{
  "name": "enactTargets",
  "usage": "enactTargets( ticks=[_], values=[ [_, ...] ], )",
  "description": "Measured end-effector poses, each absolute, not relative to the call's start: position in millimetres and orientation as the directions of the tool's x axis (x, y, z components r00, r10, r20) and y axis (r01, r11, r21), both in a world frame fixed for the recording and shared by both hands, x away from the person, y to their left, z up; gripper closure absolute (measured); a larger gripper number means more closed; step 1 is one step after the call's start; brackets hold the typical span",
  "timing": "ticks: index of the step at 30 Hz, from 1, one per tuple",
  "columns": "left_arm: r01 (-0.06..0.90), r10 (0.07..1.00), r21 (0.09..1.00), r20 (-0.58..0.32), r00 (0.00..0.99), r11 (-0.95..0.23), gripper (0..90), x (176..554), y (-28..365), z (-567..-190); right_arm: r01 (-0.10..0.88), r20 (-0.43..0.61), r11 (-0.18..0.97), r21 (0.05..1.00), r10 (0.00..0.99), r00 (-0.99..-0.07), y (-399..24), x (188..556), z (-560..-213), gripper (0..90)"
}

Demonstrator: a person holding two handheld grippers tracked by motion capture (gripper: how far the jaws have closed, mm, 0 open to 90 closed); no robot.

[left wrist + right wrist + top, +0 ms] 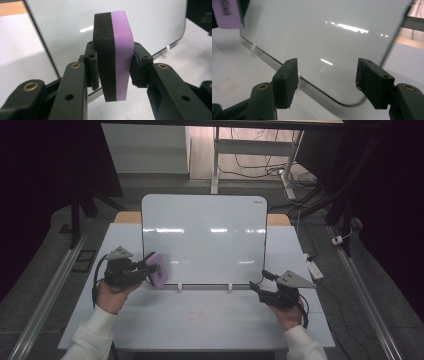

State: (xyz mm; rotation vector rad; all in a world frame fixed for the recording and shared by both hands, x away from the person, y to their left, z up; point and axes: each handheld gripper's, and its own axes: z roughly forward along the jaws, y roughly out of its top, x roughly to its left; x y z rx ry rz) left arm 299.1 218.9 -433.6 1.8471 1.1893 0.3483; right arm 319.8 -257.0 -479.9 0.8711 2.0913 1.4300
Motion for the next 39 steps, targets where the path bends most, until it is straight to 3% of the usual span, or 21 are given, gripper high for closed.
enactTargets(
  ticks=[12,39],
  values=[
    [0.611,0.895,0.776,-0.152,0.420,-0.155,62.6,308,218,-432,0.277,-0.039,0.287,0.917,0.756,-0.654,-281,320,-489,33.6],
    [0.543,0.907,0.826,-0.102,0.409,-0.152,59.0,335,174,-449,0.271,-0.061,0.303,0.914,0.760,-0.647,-280,320,-491,33.6]
  ],
)
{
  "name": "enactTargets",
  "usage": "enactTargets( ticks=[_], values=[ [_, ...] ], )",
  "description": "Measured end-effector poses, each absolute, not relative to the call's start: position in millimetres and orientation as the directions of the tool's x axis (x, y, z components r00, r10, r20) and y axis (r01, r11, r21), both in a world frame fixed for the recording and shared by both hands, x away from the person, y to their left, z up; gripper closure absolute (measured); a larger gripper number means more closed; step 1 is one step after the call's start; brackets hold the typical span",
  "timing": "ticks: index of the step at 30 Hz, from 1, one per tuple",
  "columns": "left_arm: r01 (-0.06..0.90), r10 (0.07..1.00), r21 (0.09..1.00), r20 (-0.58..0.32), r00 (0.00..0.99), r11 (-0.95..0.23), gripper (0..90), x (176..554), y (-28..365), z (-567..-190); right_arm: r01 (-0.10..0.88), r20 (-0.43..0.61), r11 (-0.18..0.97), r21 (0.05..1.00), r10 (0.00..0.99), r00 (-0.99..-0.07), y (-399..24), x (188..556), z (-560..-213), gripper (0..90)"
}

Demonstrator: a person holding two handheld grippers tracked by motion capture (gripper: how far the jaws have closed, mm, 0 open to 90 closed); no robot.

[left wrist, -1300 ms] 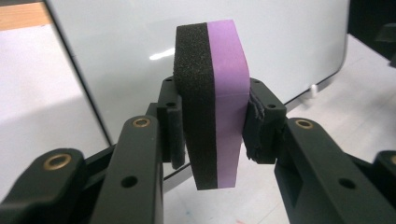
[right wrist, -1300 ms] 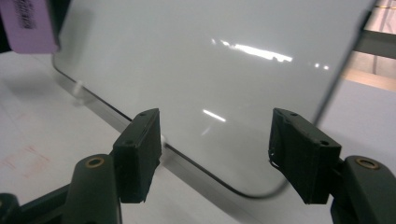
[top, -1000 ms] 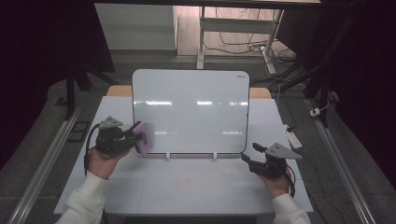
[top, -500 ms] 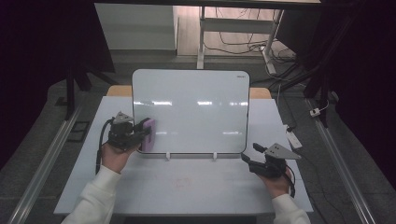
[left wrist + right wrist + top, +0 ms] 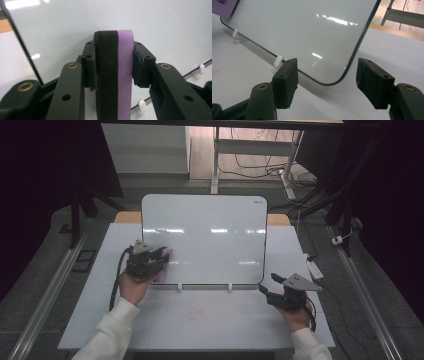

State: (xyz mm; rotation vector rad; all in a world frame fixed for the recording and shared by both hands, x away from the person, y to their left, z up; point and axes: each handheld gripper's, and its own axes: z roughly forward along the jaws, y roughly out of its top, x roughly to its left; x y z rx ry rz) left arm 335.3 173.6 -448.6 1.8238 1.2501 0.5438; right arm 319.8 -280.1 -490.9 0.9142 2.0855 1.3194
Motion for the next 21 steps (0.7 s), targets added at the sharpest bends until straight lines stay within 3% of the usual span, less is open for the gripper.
enactTargets(
  ticks=[14,21],
  values=[
    [0.530,0.901,0.835,-0.107,0.421,-0.149,52.6,335,172,-450,0.273,-0.063,0.308,0.911,0.759,-0.648,-281,320,-491,33.6],
    [0.491,0.863,0.860,-0.137,0.486,-0.140,40.8,325,179,-441,0.277,-0.062,0.314,0.908,0.755,-0.653,-282,321,-492,33.6]
  ],
)
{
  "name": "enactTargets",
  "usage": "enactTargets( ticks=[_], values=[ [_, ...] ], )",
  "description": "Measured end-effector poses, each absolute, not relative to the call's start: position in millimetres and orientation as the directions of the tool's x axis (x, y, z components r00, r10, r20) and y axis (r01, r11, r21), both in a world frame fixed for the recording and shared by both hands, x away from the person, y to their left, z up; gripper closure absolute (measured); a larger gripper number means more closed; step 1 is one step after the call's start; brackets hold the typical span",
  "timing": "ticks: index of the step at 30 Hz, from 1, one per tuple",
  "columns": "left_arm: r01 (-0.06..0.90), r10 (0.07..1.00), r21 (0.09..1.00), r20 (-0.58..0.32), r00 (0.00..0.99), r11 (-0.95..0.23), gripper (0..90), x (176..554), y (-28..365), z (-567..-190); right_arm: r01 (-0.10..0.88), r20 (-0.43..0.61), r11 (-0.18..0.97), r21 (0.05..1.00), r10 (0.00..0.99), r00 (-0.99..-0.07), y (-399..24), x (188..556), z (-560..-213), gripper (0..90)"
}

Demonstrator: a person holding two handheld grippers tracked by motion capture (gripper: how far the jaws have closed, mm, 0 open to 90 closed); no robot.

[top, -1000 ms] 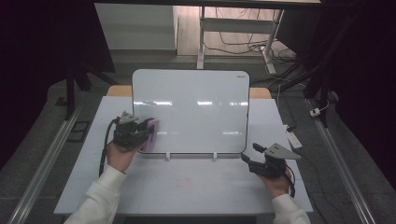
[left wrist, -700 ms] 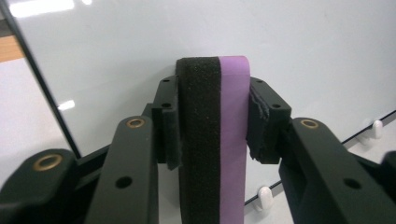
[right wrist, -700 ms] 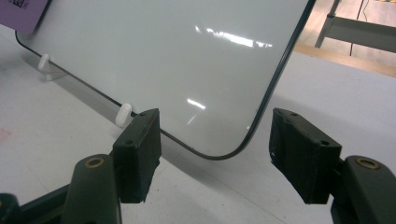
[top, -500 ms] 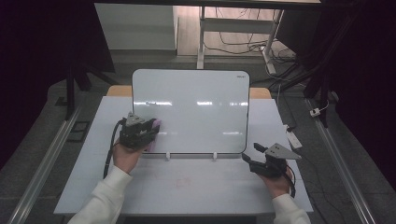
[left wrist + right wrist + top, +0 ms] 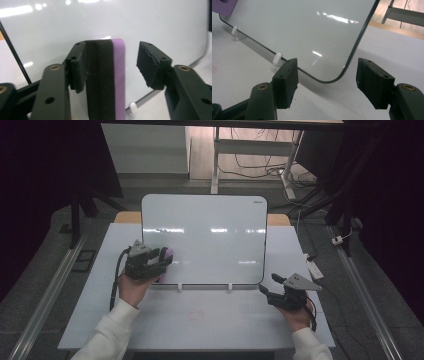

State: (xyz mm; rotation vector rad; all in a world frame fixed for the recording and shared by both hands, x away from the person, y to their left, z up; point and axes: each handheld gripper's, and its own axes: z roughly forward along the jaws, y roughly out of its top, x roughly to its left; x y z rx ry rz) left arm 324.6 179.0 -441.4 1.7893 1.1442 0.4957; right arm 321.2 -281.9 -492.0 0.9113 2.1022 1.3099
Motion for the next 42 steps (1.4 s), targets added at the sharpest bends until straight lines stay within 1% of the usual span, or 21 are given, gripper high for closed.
enactTargets(
  ticks=[6,11,19,23,32,42],
  values=[
    [0.478,0.804,0.863,-0.164,0.572,-0.164,32.9,312,192,-438,0.279,-0.057,0.316,0.907,0.748,-0.662,-287,323,-493,33.4],
    [0.471,0.784,0.863,-0.163,0.599,-0.180,30.8,296,204,-441,0.287,-0.055,0.324,0.902,0.744,-0.666,-292,322,-494,33.4],
    [0.470,0.759,0.863,-0.178,0.626,-0.185,27.4,270,226,-457,0.292,-0.060,0.345,0.892,0.731,-0.679,-303,321,-497,33.4],
    [0.484,0.759,0.851,-0.176,0.627,-0.203,26.0,259,234,-469,0.295,-0.068,0.363,0.884,0.723,-0.687,-307,321,-500,33.2],
    [0.576,0.778,0.787,-0.215,0.590,-0.219,23.6,247,251,-501,0.307,-0.080,0.388,0.869,0.723,-0.686,-316,321,-506,32.9],
    [0.585,0.776,0.779,-0.221,0.591,-0.224,23.0,247,251,-504,0.292,-0.100,0.402,0.867,0.716,-0.690,-313,321,-507,32.7]
  ],
)
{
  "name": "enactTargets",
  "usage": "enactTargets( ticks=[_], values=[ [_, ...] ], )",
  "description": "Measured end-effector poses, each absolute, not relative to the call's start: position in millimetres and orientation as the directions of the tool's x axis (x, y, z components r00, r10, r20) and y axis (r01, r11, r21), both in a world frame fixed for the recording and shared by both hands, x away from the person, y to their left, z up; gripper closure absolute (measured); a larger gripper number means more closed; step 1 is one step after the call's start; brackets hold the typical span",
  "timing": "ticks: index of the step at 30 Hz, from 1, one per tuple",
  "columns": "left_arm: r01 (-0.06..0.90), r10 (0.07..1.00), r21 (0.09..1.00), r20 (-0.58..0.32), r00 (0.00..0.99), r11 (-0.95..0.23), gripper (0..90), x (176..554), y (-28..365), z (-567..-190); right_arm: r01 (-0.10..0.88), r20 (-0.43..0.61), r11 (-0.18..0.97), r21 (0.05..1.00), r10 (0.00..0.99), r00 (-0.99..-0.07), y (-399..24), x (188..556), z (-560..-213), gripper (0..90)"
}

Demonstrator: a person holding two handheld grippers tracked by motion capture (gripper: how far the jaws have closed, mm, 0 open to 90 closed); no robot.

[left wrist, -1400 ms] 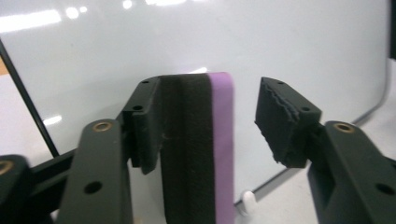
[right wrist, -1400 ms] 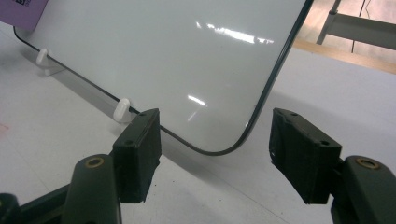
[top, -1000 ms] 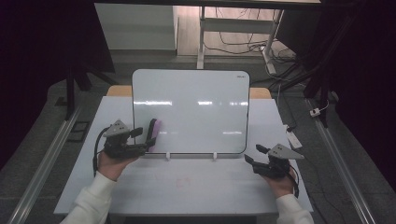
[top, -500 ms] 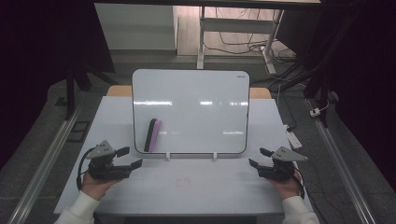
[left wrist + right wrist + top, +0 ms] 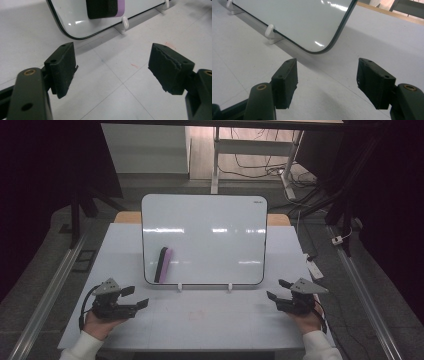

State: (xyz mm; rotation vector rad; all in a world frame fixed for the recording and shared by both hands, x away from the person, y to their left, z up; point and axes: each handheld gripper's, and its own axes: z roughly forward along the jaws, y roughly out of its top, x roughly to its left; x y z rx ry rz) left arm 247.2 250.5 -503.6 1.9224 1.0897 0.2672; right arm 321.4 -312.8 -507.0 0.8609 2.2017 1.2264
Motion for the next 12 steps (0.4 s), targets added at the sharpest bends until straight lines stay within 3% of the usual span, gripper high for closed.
enactTargets(
  ticks=[12],
  values=[
    [0.589,0.778,0.778,-0.225,0.586,-0.219,22.8,247.8,251.0,-503.8,0.286,-0.101,0.399,0.871,0.716,-0.690,-312.7,321.2,-506.4,32.5]
  ],
)
